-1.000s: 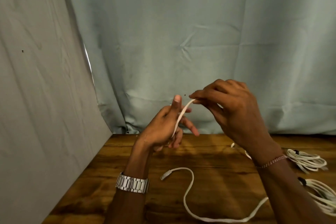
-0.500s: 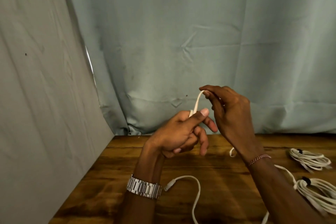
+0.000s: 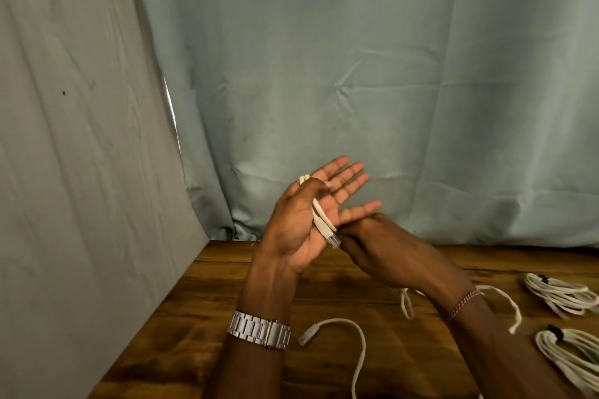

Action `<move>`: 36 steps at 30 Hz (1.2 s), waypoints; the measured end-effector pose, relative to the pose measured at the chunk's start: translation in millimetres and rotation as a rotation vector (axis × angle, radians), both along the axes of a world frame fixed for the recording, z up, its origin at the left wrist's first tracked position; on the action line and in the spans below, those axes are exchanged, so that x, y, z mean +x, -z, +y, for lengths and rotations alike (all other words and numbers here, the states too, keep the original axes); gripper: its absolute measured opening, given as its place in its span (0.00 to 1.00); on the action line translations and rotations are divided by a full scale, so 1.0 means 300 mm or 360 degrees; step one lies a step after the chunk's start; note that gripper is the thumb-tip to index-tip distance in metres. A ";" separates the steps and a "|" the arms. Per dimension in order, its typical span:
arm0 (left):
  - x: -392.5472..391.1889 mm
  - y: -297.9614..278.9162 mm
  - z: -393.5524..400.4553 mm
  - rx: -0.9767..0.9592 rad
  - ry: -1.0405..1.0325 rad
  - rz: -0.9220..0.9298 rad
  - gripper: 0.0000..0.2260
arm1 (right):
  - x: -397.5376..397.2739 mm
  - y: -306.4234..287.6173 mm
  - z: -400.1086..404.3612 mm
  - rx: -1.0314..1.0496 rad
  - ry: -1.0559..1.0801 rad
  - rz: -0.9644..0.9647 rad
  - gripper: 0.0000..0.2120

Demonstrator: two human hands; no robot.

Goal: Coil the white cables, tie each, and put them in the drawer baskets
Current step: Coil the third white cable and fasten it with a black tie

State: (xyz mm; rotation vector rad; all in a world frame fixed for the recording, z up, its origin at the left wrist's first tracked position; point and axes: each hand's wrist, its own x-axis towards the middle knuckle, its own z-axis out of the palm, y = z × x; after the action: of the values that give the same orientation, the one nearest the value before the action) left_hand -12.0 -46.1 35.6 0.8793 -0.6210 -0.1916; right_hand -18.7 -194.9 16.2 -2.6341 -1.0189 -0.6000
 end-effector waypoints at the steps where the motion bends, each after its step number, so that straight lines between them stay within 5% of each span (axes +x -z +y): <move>1: 0.012 0.004 0.006 -0.0010 -0.0094 0.0046 0.21 | -0.006 -0.007 0.007 -0.0009 -0.0053 0.0051 0.08; 15: 0.040 0.036 0.033 0.0568 -0.0596 0.0160 0.19 | -0.153 -0.101 -0.035 -0.0174 0.0007 0.0101 0.17; 23: 0.004 0.048 0.016 0.1049 -0.0595 -0.0210 0.20 | -0.133 -0.130 -0.082 0.0113 -0.0290 -0.0376 0.15; 28: -0.030 0.026 0.007 0.1322 -0.0586 -0.0363 0.29 | -0.088 -0.125 -0.076 0.0533 -0.0116 -0.0785 0.07; 31: -0.036 0.027 0.000 0.1237 -0.0459 -0.0274 0.40 | -0.060 -0.101 -0.091 0.0678 0.0045 -0.0974 0.06; 36: -0.052 0.012 -0.002 0.1107 -0.0186 -0.0297 0.39 | -0.012 -0.058 -0.091 0.0831 0.0238 -0.1183 0.09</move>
State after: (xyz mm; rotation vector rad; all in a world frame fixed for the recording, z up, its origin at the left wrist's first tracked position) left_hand -27.8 -46.7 32.1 1.6147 -0.6835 -0.2249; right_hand -22.2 -222.2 33.5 -2.0397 -0.6756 -1.6945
